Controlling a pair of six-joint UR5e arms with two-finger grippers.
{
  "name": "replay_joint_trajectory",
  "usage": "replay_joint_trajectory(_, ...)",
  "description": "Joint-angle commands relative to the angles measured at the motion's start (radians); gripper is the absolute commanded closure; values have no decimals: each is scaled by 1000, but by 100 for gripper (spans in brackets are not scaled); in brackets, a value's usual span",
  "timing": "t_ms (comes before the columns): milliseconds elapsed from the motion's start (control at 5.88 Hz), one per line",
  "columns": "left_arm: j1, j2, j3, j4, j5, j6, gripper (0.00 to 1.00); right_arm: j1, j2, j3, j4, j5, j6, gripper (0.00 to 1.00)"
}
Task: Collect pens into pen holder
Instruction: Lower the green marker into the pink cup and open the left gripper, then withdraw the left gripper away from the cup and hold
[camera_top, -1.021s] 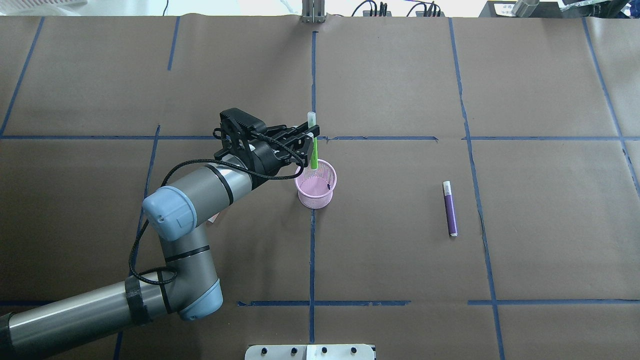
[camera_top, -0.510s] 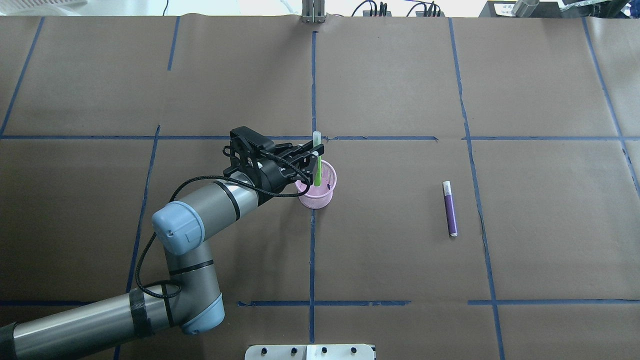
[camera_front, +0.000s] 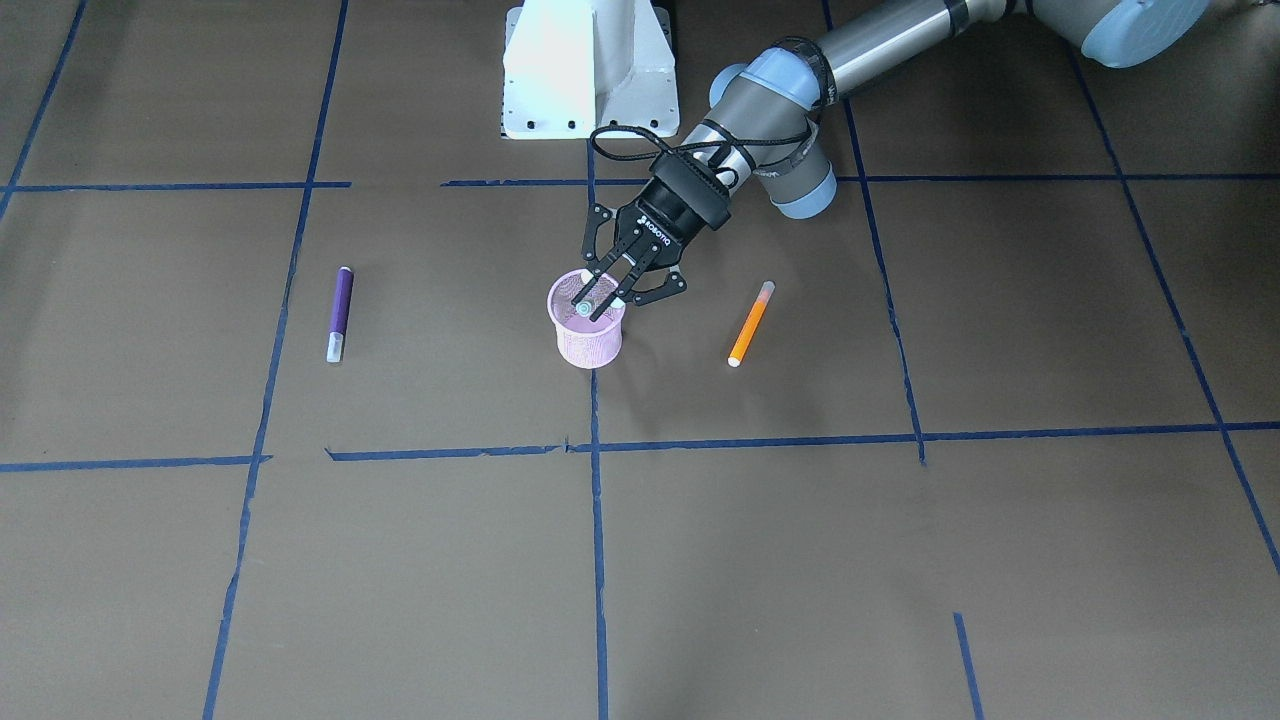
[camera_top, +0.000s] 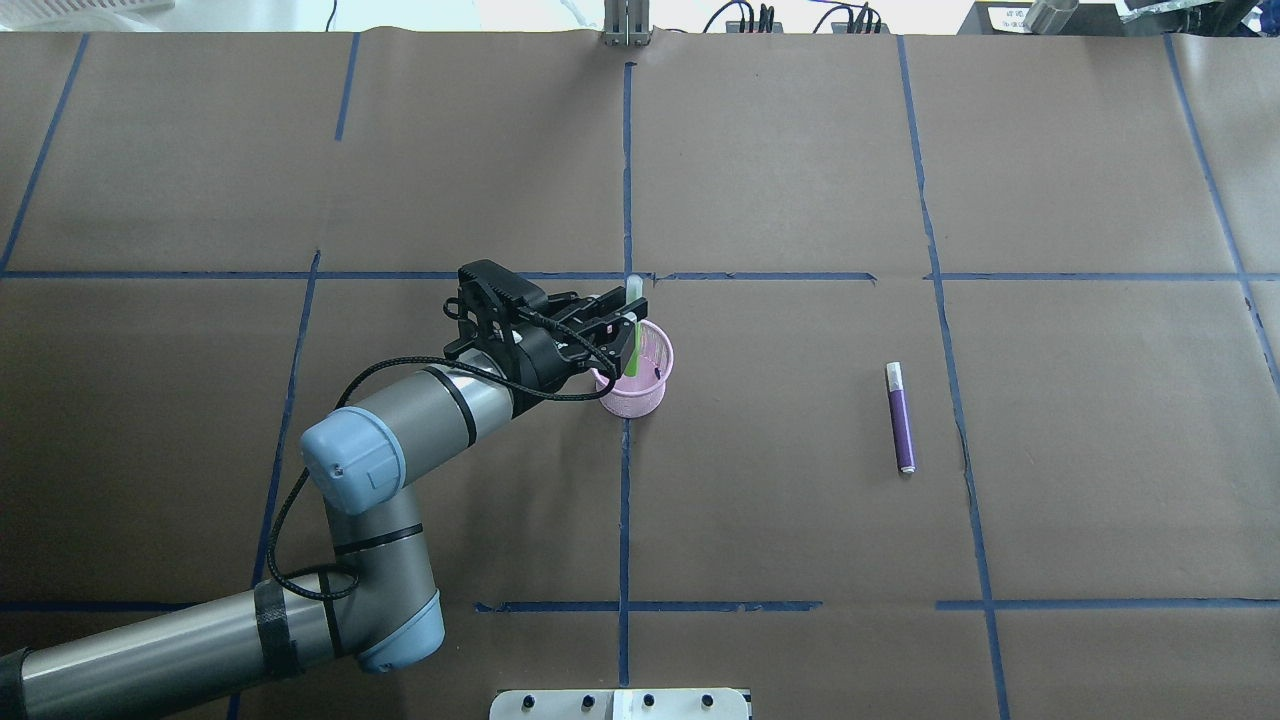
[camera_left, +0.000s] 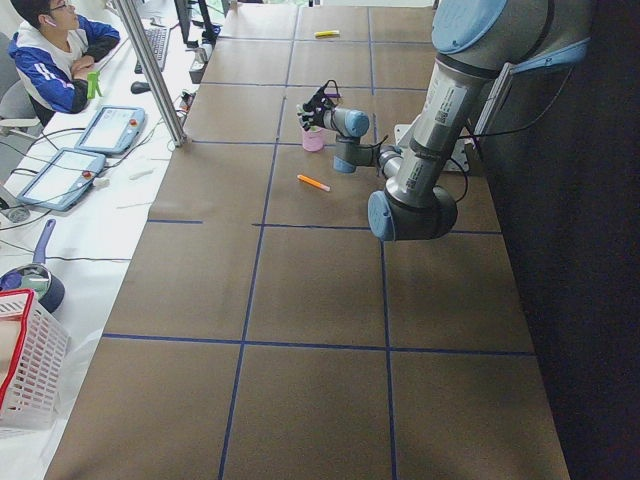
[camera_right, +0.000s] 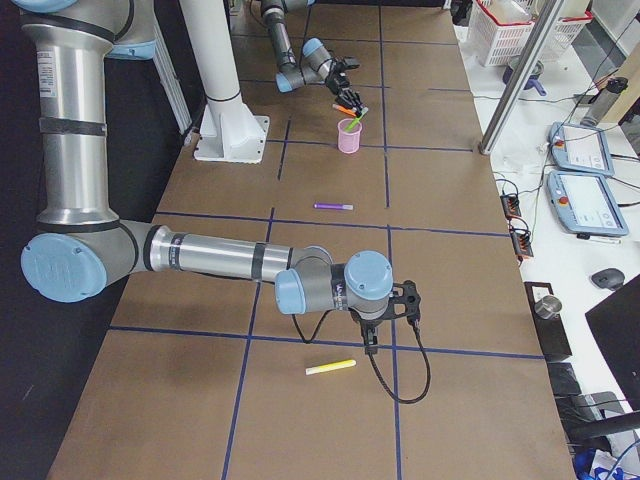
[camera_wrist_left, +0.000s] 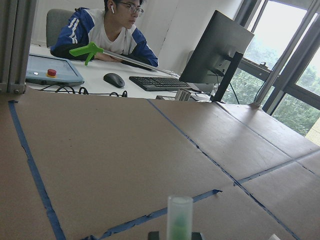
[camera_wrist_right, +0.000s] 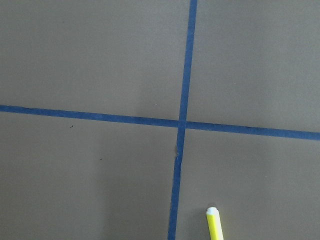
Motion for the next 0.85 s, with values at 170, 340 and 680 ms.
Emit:
replay_joint_trajectory(170, -70, 6, -100, 43, -114, 0, 0, -1, 1, -12, -2, -3, -2, 0)
replay_joint_trajectory(340, -177, 35, -152, 153, -267, -11, 0, -13, 3, -32, 3, -8, -8, 0)
replay_joint_trajectory(680, -388, 94, -295, 511, -582, -13, 0, -39, 3, -143, 189, -60, -78, 0)
